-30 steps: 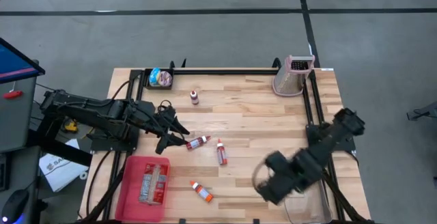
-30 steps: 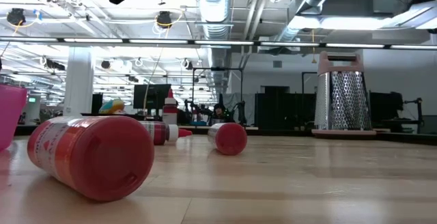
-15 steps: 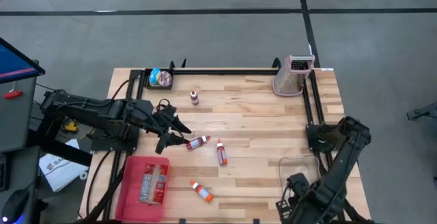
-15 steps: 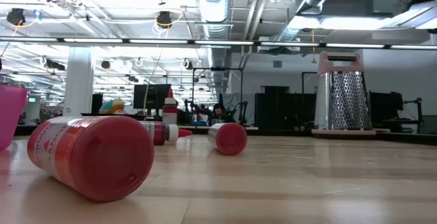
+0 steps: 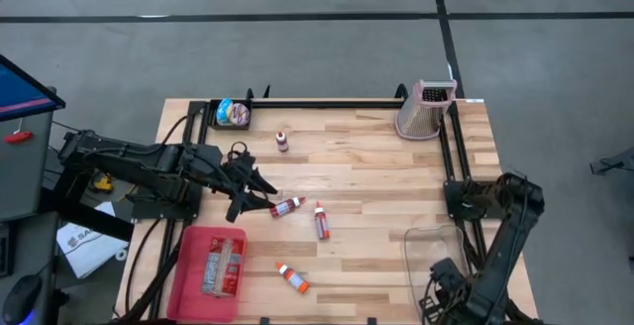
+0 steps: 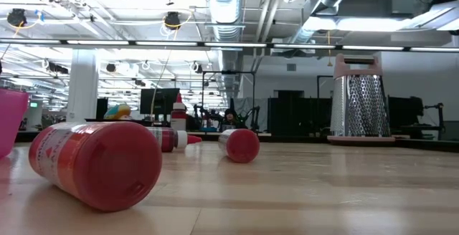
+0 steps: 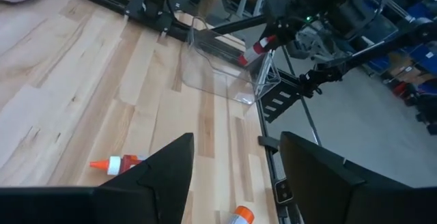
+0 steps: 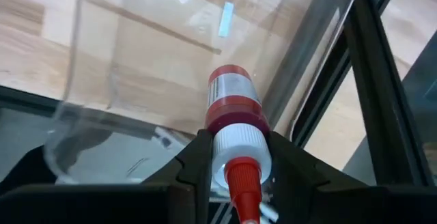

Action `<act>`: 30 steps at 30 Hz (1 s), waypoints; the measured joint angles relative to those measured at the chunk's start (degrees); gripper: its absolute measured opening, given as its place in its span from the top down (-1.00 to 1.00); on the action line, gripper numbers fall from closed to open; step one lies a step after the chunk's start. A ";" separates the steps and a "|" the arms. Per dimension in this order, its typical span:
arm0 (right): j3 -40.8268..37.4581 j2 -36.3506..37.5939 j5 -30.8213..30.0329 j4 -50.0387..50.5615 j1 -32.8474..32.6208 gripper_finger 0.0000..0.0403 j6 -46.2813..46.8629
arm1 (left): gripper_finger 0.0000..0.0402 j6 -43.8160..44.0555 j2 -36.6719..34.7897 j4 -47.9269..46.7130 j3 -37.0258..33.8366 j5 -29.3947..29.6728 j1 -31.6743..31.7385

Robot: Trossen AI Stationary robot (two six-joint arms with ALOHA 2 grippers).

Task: Pick & Place Food Item
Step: Put the right red food coloring bottle into the transparent bin, then put the top orange food coloring bottle into the transparent bin

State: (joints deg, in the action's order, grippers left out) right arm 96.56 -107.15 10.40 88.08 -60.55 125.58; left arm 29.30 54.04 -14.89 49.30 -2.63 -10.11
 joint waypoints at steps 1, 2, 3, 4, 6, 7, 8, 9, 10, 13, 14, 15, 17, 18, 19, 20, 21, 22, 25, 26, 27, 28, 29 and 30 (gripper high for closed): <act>-0.84 0.00 0.00 -0.71 -0.46 0.49 0.00 | -0.06 0.56 0.00 0.02 0.00 0.00 0.00; -1.70 0.00 -0.05 -1.57 -0.91 0.49 0.00 | -0.06 1.15 0.00 0.02 0.00 0.00 0.00; -2.59 0.00 -0.05 -2.38 -1.40 0.49 0.07 | -0.06 1.48 0.00 0.02 0.00 0.00 0.00; -3.68 0.00 -0.10 -3.73 -1.88 0.49 0.22 | -0.06 1.83 0.00 0.04 0.00 0.00 0.00; -5.46 0.00 0.06 -6.35 -2.65 0.49 0.26 | -0.06 2.66 0.00 0.34 0.00 0.00 0.00; -6.05 0.00 0.04 -7.23 -3.02 0.49 0.26 | -0.06 2.89 0.00 0.75 0.00 0.00 0.00; -6.41 0.00 0.02 -7.57 -3.37 0.49 0.28 | -0.06 3.01 0.00 1.25 0.00 0.02 0.00; -6.84 0.01 -0.29 -8.00 -3.65 0.49 0.28 | -0.06 3.33 0.00 1.75 0.00 0.02 0.00; -7.10 0.01 -0.84 -8.09 -3.78 0.49 0.30 | -0.06 3.91 0.00 2.12 0.00 0.02 0.00; -7.55 0.02 -1.64 -8.35 -4.07 0.46 0.42 | -0.06 4.40 0.00 3.10 0.00 0.02 0.00; -7.76 0.02 -1.81 -8.43 -4.10 0.43 0.42 | -0.06 4.56 0.00 3.16 0.00 0.04 0.00; -7.85 0.00 -2.36 -8.51 -4.28 0.40 0.39 | -0.06 4.99 0.00 3.10 0.00 0.03 0.00; -7.83 0.00 -3.18 -8.85 -4.37 0.32 0.23 | -0.06 5.59 0.00 3.13 0.00 0.04 0.00; -7.83 0.00 -3.16 -8.86 -4.37 0.27 0.22 | -0.06 5.64 0.01 3.14 0.00 0.03 0.00; -7.83 0.00 -3.19 -8.82 -4.37 0.23 0.22 | -0.06 5.69 0.00 3.11 0.00 0.03 0.00; -7.83 0.00 -3.16 -8.82 -4.37 0.19 0.20 | -0.06 5.72 0.00 3.12 0.00 0.02 0.00; -7.83 0.00 -3.12 -8.82 -4.37 0.16 0.19 | -0.06 5.72 0.00 3.14 0.00 0.04 0.00; -7.83 0.00 -3.11 -8.84 -4.39 0.14 0.17 | -0.06 5.72 0.00 3.14 0.00 0.03 0.00; -7.83 0.00 -3.13 -8.86 -4.36 0.11 0.00 | -0.06 5.72 0.00 3.14 0.00 0.03 0.00; -7.83 0.00 -3.17 -8.88 -4.31 0.11 -0.05 | -0.06 5.72 0.00 3.14 0.00 0.03 0.00; -7.81 0.00 -3.35 -8.88 -4.28 0.11 -0.18 | -0.06 5.72 0.00 3.15 0.00 0.03 0.00; -7.57 0.00 -4.05 -8.76 -4.03 0.10 -0.41 | -0.06 5.72 0.00 3.16 0.00 0.04 0.00; -7.23 0.00 -4.92 -8.55 -3.74 0.10 -0.56 | -0.06 5.72 0.00 3.16 0.00 0.03 0.00; -6.75 0.00 -5.75 -8.34 -3.23 0.10 -0.81 | -0.06 5.72 0.00 3.16 0.00 0.03 0.00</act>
State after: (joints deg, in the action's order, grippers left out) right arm 89.80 -107.15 4.65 79.75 -63.79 124.77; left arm 35.03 54.04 -11.73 49.30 -2.60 -10.11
